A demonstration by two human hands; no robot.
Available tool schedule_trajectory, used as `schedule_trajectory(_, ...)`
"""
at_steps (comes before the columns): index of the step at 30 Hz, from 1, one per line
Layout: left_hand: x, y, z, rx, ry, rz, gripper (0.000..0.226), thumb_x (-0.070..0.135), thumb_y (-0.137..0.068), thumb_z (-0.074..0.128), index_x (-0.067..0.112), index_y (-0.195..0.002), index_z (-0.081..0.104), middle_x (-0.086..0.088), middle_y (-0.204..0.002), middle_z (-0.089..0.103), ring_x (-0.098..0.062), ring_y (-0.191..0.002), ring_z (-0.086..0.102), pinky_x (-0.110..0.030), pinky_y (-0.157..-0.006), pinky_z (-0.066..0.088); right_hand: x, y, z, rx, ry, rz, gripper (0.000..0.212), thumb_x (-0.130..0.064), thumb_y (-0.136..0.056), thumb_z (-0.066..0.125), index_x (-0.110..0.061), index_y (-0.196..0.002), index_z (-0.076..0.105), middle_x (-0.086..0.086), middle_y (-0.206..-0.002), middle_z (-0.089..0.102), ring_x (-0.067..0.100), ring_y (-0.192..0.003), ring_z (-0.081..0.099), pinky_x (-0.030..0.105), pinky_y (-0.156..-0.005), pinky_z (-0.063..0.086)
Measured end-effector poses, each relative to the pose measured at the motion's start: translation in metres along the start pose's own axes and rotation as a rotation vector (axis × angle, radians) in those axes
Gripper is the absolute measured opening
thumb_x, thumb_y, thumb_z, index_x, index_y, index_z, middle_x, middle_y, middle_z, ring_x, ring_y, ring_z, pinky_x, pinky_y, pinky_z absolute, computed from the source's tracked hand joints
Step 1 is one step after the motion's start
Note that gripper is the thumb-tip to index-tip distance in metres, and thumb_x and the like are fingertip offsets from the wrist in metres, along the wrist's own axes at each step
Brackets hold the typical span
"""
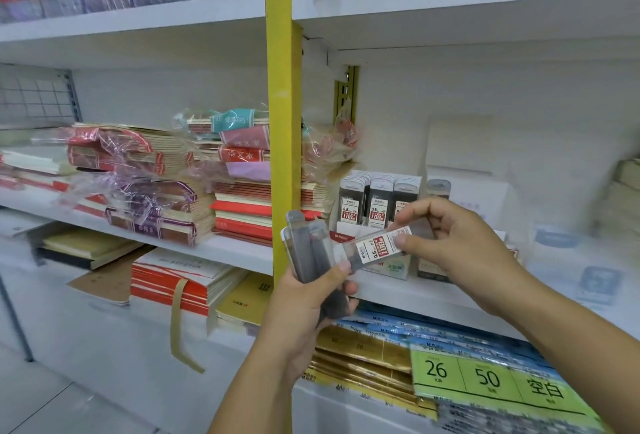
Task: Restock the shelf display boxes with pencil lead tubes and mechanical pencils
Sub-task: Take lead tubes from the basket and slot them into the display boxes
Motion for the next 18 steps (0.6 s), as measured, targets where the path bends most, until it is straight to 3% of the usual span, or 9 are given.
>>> schedule_trajectory(5,0.004,-0.003,-0.002,0.077,-0.064,0.09,0.047,0.025,-0.078,0.079,0.017,-0.121,0.059,-0.005,-0.072,0.07,-0.014,-0.066,0.068,-0.026,-0.061,0.056,-0.014,0.001,0.001,-0.239,0.248,0.006,0.029,-0.015,-0.079,0.077,-0.037,-0.096,0.068,-0.011,-0.094,0.069,-0.003,-0.063,0.057,0.015,-0.062,0.05)
schedule_trajectory(9,0.009,-0.004,0.003,0.037,-0.072,0.121,0.04,0.027,-0.083,0.076,0.014,-0.118,0.062,-0.008,-0.076,0.071,-0.016,-0.068,0.067,-0.028,-0.063,0.057,-0.024,0.002,0.009,-0.486,0.286,0.02,0.056,-0.012,-0.087,0.067,-0.048,-0.125,0.047,-0.017,-0.097,0.063,0.002,-0.062,0.062,0.021,-0.06,0.053)
schedule_trajectory(10,0.01,-0.004,0.004,0.033,-0.064,0.12,0.044,0.031,-0.079,0.076,0.014,-0.118,0.062,-0.008,-0.082,0.075,-0.017,-0.071,0.07,-0.03,-0.065,0.059,-0.026,-0.001,0.008,-0.452,0.293,0.015,0.063,-0.009,-0.088,0.066,-0.049,-0.13,0.041,-0.015,-0.099,0.062,0.003,-0.065,0.065,0.022,-0.06,0.055)
schedule_trajectory(12,0.009,-0.005,0.005,0.032,-0.043,0.101,0.039,0.031,-0.083,0.071,0.018,-0.118,0.062,-0.006,-0.096,0.078,-0.019,-0.08,0.075,-0.034,-0.07,0.062,-0.033,-0.011,0.001,-0.208,0.242,-0.035,0.063,-0.006,-0.087,0.066,-0.044,-0.13,0.04,-0.01,-0.1,0.063,0.0,-0.073,0.068,0.019,-0.057,0.056)
schedule_trajectory(15,0.008,-0.006,0.006,0.036,-0.035,0.06,0.02,0.019,-0.099,0.058,0.023,-0.119,0.059,-0.003,-0.1,0.079,-0.019,-0.087,0.077,-0.034,-0.072,0.064,-0.042,-0.032,-0.013,0.166,0.19,-0.229,0.043,-0.012,-0.087,0.068,-0.043,-0.107,0.046,-0.007,-0.088,0.067,-0.005,-0.072,0.064,0.006,-0.056,0.047)
schedule_trajectory(18,0.006,-0.007,0.007,0.027,-0.047,0.044,0.023,0.017,-0.101,0.056,0.021,-0.123,0.058,-0.001,-0.101,0.079,-0.02,-0.091,0.077,-0.033,-0.07,0.063,-0.039,-0.049,-0.013,0.246,0.355,-0.324,0.032,-0.018,-0.088,0.068,-0.036,-0.102,0.045,-0.01,-0.081,0.067,-0.005,-0.072,0.06,0.008,-0.059,0.045)
Point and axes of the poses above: each hand's wrist, its own y-axis away from the middle knuckle, its own z-axis out of the palm, x = y × z, the point moved 1 cm from there along -y, towards the middle knuckle
